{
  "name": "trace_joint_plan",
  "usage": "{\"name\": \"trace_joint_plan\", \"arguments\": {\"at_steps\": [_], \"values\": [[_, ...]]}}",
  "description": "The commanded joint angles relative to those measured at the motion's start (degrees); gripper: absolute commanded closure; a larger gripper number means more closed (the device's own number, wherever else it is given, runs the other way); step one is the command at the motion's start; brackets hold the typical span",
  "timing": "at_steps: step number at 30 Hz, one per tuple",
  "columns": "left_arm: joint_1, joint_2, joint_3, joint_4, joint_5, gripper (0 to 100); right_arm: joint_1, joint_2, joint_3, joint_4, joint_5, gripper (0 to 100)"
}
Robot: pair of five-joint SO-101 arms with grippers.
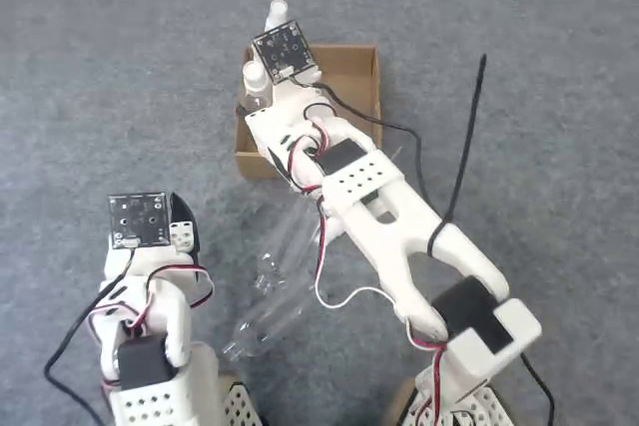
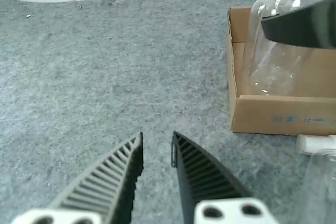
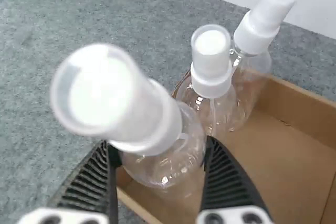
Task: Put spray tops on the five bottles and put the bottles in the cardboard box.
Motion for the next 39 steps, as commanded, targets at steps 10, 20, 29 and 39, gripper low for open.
{"name": "trace_joint_plan", "arguments": {"at_steps": [10, 20, 29, 39], "values": [[-0.4, -0.7, -0.6, -1.8, 0.1, 91, 0.7, 5.0, -4.0, -7.1, -2.6, 99.2], [-0.4, -0.7, -0.6, -1.7, 0.1, 91, 0.7, 7.9, -4.4, -7.5, -2.6, 99.1], [-0.4, -0.7, -0.6, -1.7, 0.1, 91, 0.4, 10.7, -5.3, -8.7, -2.2, 98.8], [-0.4, -0.7, -0.6, -1.7, 0.1, 91, 0.4, 10.9, -5.2, -8.5, -2.2, 92.2]]}}
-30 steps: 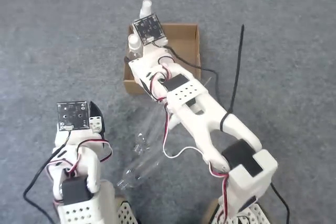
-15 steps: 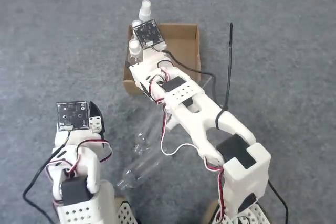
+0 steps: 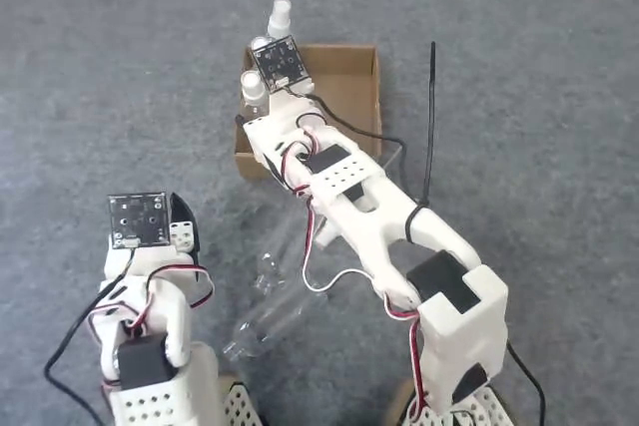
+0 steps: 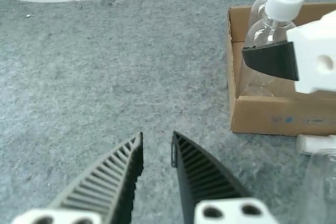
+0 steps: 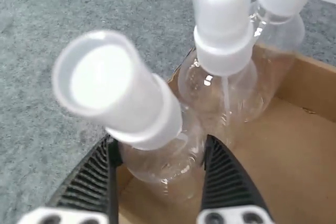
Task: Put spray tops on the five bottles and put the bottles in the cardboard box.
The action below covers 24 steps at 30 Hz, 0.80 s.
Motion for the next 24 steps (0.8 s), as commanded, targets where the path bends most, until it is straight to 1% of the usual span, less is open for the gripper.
{"name": "trace_joint_plan", "arguments": {"at_steps": [1, 5, 11, 24], "values": [[-0.4, -0.7, -0.6, -1.7, 0.1, 91, 0.5, -0.7, -3.0, -0.7, 0.0, 90.5], [-0.4, -0.7, -0.6, -1.7, 0.1, 91, 0.4, -0.6, -3.0, -0.6, 0.0, 87.7], [-0.4, -0.7, -0.6, -1.7, 0.1, 91, 0.4, -1.0, -3.2, 1.4, 0.0, 87.5], [-0.4, -0.7, -0.6, -1.7, 0.0, 91, -0.4, -1.0, -3.3, 1.8, 0.1, 87.4]]}}
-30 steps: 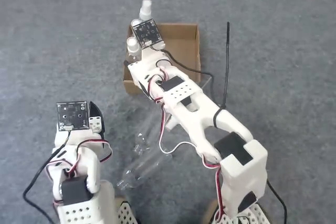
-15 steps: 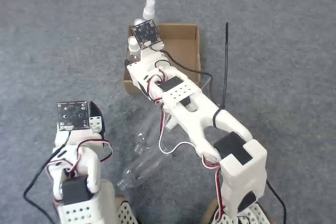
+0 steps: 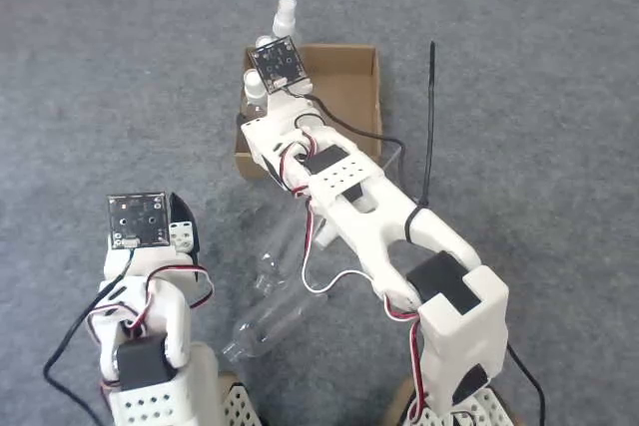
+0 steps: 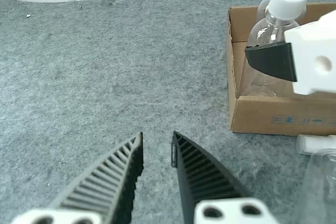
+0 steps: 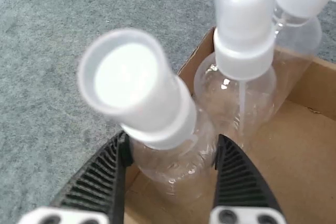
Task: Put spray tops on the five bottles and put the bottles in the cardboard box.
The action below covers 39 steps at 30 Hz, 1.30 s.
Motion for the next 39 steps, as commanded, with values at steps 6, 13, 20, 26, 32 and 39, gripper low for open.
{"name": "trace_joint_plan", "arguments": {"at_steps": [6, 13, 20, 26, 32, 39], "values": [[-0.4, -0.7, -0.6, -1.7, 0.0, 91, -0.8, -1.1, -3.3, 3.1, 0.2, 81.1], [-0.4, -0.7, -0.6, -1.7, 0.0, 91, -0.7, -1.1, -6.6, 8.5, 0.2, 81.0], [-0.4, -0.7, -0.6, -1.7, 0.0, 91, -0.8, -1.1, -8.8, 12.9, 0.2, 81.0], [-0.4, -0.7, -0.6, -1.7, 0.0, 91, -0.8, -1.1, -11.3, 17.0, 0.2, 81.0], [-0.4, -0.7, -0.6, -1.7, 0.0, 91, -0.8, -1.1, -13.3, 19.2, 0.2, 80.9], [-0.4, -0.7, -0.6, -1.7, -0.1, 91, -0.7, -1.0, -16.5, 23.2, 0.2, 80.6]]}}
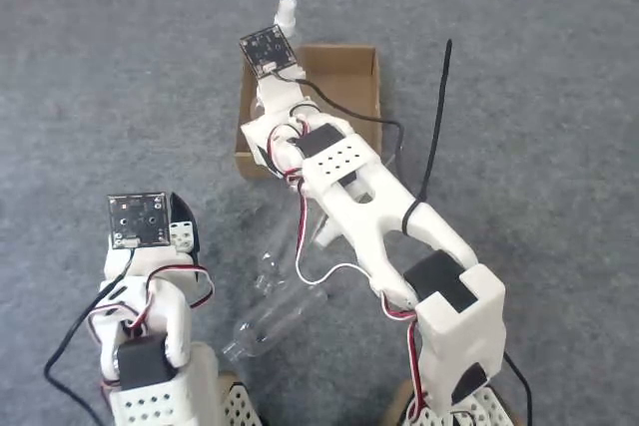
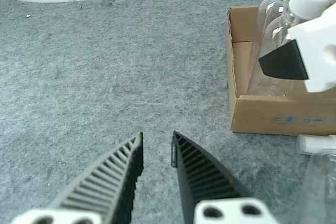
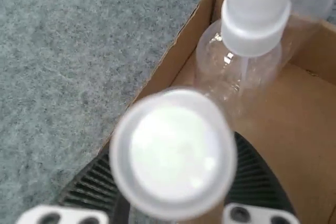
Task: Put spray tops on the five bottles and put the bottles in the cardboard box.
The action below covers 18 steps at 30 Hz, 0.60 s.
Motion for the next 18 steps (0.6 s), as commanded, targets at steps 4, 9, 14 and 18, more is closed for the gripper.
{"name": "trace_joint_plan", "arguments": {"at_steps": [4, 9, 14, 18], "values": [[-0.4, -0.7, -0.6, -1.7, -0.1, 91, -0.1, -1.1, -5.0, 1.7, 0.2, 80.6], [-0.4, -0.7, -0.6, -1.7, -0.1, 91, -0.1, -0.9, -5.0, 1.7, 0.2, 80.1], [-0.4, -0.7, -0.6, -1.7, -0.1, 91, -0.6, -0.7, -4.9, 1.8, 0.5, 73.2], [-0.4, -0.7, -0.6, -1.7, -0.1, 91, -0.9, -1.1, -4.7, 1.8, 2.0, 73.5]]}}
